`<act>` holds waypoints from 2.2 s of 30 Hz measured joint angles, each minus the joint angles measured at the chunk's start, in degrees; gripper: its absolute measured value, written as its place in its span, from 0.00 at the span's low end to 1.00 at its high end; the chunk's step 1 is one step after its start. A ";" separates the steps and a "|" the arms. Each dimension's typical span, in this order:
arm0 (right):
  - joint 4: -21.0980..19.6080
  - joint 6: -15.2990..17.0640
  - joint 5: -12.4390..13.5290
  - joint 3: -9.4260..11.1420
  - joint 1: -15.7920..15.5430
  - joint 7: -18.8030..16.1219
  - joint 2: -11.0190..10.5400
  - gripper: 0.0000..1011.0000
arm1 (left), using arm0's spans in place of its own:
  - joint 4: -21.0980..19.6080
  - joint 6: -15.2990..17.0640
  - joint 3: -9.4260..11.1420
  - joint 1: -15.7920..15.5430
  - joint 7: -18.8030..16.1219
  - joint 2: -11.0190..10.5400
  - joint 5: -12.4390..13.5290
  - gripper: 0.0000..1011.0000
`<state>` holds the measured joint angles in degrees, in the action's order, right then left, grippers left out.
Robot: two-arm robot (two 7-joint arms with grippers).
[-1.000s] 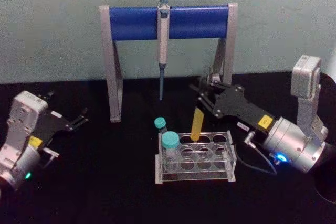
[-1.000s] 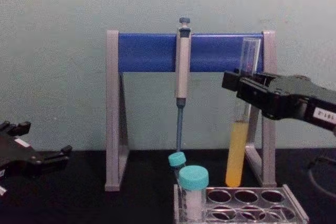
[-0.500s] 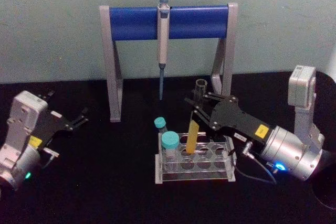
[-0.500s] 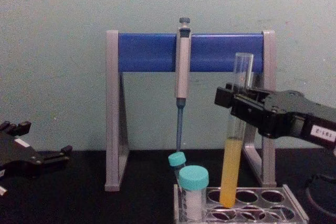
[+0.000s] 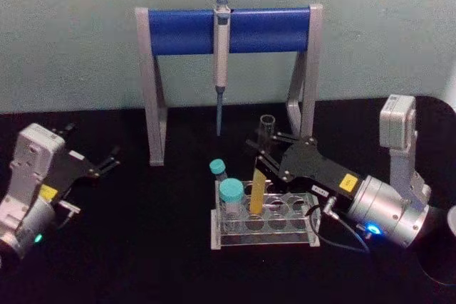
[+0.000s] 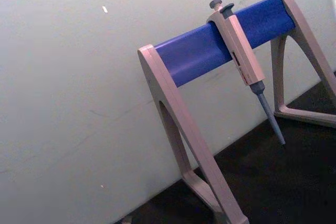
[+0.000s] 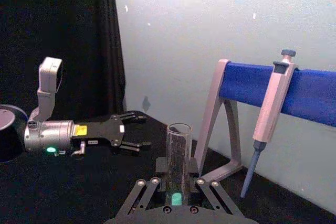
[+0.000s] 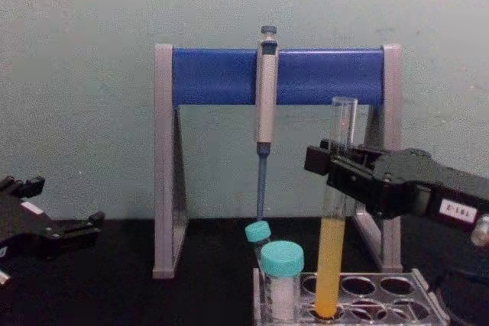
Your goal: Pick up the test tube from the test tube rack, shake it, then place it back into the test tube rack.
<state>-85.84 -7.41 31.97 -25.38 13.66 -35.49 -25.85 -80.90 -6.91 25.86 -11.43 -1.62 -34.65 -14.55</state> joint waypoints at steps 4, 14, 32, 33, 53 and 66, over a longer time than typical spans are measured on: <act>0.66 0.00 -0.36 -0.38 0.21 0.23 0.14 0.22 | 0.00 0.00 0.00 0.00 0.00 0.00 0.00 0.99; 2.76 -0.02 -1.41 -1.11 0.64 0.75 0.97 0.22 | 0.00 0.00 0.00 0.00 0.00 0.00 0.00 0.99; 5.71 0.42 -2.16 -1.55 0.89 1.34 2.41 0.22 | 0.00 0.00 0.00 0.00 0.00 0.00 0.00 0.99; 5.93 0.47 -2.21 -1.58 0.92 1.36 2.53 0.22 | 0.00 0.00 0.00 0.00 0.00 0.00 0.00 0.99; 7.21 1.16 -3.16 -1.76 1.13 2.08 3.43 0.22 | 0.00 0.00 0.00 0.00 0.00 0.00 0.00 0.99; 7.19 1.18 -3.20 -1.69 1.09 2.11 3.41 0.22 | 0.00 0.00 0.00 0.00 0.00 0.00 0.00 0.99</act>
<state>-78.65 -6.23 28.77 -27.07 14.75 -33.38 -22.43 -80.90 -6.91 25.87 -11.43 -1.62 -34.65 -14.55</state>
